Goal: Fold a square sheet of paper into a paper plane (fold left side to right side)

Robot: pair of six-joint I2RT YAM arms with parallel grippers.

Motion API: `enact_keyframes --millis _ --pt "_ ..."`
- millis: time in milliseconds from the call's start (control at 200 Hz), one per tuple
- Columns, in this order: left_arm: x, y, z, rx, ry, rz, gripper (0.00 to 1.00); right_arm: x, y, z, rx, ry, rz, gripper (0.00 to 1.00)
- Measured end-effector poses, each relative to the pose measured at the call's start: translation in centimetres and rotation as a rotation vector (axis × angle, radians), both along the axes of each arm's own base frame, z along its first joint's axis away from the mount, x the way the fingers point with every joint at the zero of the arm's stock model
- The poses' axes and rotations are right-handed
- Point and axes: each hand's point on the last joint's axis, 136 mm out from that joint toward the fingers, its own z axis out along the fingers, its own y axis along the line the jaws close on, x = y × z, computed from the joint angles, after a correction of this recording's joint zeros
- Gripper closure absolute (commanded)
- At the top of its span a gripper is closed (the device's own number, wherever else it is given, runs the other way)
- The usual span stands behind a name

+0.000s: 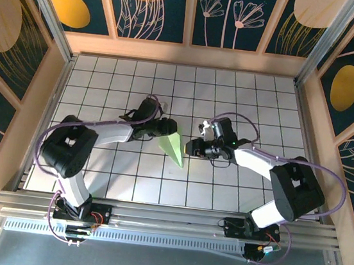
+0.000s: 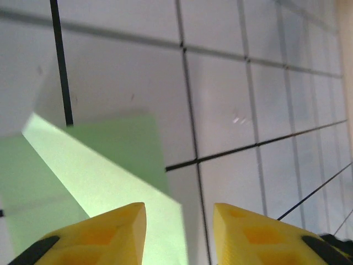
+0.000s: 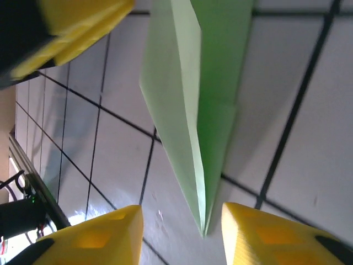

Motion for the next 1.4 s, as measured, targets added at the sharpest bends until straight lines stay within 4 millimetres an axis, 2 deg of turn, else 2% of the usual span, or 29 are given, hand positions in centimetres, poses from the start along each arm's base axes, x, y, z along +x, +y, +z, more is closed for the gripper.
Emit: enact_keyframes --millis 85,155,225,385,475,666,806,946,1036,1111,1266,1326,1401 --pt "0.7 1.2 3.1 -0.011 -0.082 0.053 0.60 1.5 1.0 -0.4 0.018 -0.020 0.004 0.57" --pt "0.8 2.5 4.3 -0.003 -0.124 0.098 0.59 2.3 1.6 -1.2 0.019 -0.018 0.007 0.57" --pt "0.4 3.5 4.2 0.014 -0.136 0.127 0.58 2.7 1.9 -2.0 0.016 -0.014 0.009 0.57" --pt "-0.7 5.1 1.5 0.074 -0.096 0.168 0.58 3.0 2.6 -3.2 0.028 0.000 0.029 0.61" --pt "-0.8 5.5 1.0 0.091 -0.090 0.182 0.56 3.1 3.0 -3.6 0.034 0.000 0.039 0.64" --pt "-0.5 6.0 1.8 0.081 -0.103 0.213 0.49 3.0 3.7 -4.1 0.051 0.011 0.054 0.77" --pt "0.0 7.2 3.0 0.028 -0.124 0.254 0.46 3.4 4.1 -3.9 0.064 0.005 0.061 1.00" --pt "0.4 9.1 4.0 -0.043 -0.141 0.303 0.38 4.1 4.4 -2.8 0.088 -0.025 0.064 1.00" --pt "0.5 10.0 5.6 -0.103 -0.181 0.318 0.30 4.8 3.9 -1.1 0.116 -0.058 0.049 1.00" --pt "0.5 10.0 8.0 -0.164 -0.243 0.303 0.28 6.2 2.9 1.9 0.175 -0.129 0.026 1.00" --pt "-0.1 8.1 14.5 -0.324 -0.415 0.179 0.32 8.5 0.7 10.1 0.352 -0.316 0.000 1.00" --pt "-0.5 7.1 16.6 -0.379 -0.463 0.108 0.35 8.6 0.3 12.9 0.427 -0.375 0.015 1.00" --pt "-1.0 5.9 18.9 -0.443 -0.511 0.023 0.38 8.2 0.3 15.4 0.502 -0.420 0.052 1.00"
